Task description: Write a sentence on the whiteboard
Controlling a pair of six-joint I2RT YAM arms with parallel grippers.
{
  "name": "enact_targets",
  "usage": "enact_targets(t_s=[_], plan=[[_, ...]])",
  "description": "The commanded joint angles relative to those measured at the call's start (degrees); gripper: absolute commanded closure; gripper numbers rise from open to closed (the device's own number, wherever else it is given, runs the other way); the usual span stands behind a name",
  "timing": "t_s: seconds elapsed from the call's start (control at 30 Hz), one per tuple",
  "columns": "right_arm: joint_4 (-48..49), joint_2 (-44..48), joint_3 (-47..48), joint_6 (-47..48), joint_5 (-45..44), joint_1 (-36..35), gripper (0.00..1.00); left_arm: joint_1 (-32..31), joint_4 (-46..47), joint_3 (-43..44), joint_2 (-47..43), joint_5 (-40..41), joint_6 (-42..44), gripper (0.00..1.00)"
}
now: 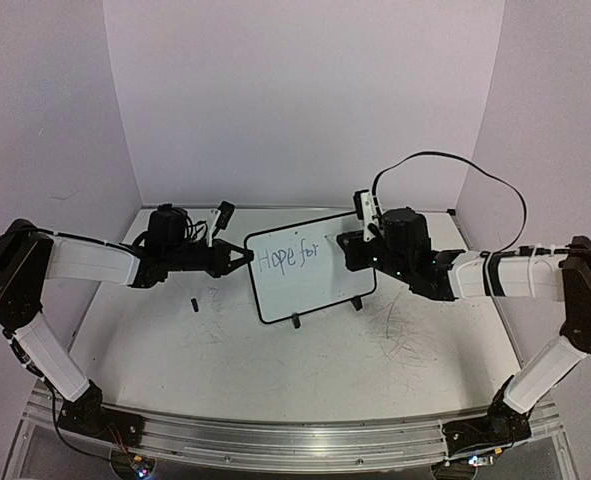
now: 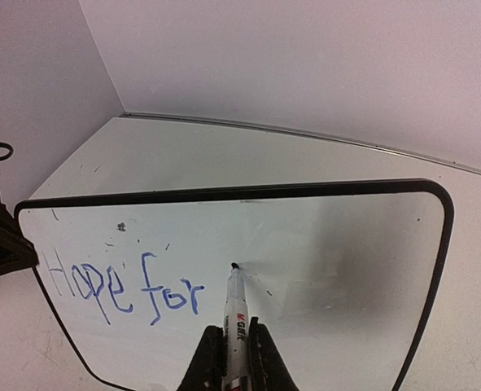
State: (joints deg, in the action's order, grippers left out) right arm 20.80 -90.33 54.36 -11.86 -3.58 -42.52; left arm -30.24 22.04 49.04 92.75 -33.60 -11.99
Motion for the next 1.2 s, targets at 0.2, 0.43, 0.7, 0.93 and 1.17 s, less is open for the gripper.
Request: enact_targets(t_s=[0.2,0.43,0.7,0.93,1.17], plan=[[0.8,-1.1,2.0,-0.2,-2.1,-0.1,1.00,0.3,-2.3,-0.4,-1.3,4.0,2.7,1.00],[0.2,-0.7,0.4,-1.0,-1.7,-0.1,1.00,0.2,-2.3,-0.3,-1.3,3.9,2.8,1.00],[0.0,0.0,-2.1,-2.0,-1.2,-0.1,1.00,0.3,-2.3,-0.3,-1.2,3.8,2.8,1.00],[0.0,0.4,-4.1,-2.9,-0.9,-0.2,1.00,0.3,-2.3,-0.3,-1.1,3.8,2.9,1.00],[0.0,0.3,-3.9,-3.1,-1.1,-0.2,1.00,0.3,-2.3,-0.4,-1.2,3.8,2.9,1.00]])
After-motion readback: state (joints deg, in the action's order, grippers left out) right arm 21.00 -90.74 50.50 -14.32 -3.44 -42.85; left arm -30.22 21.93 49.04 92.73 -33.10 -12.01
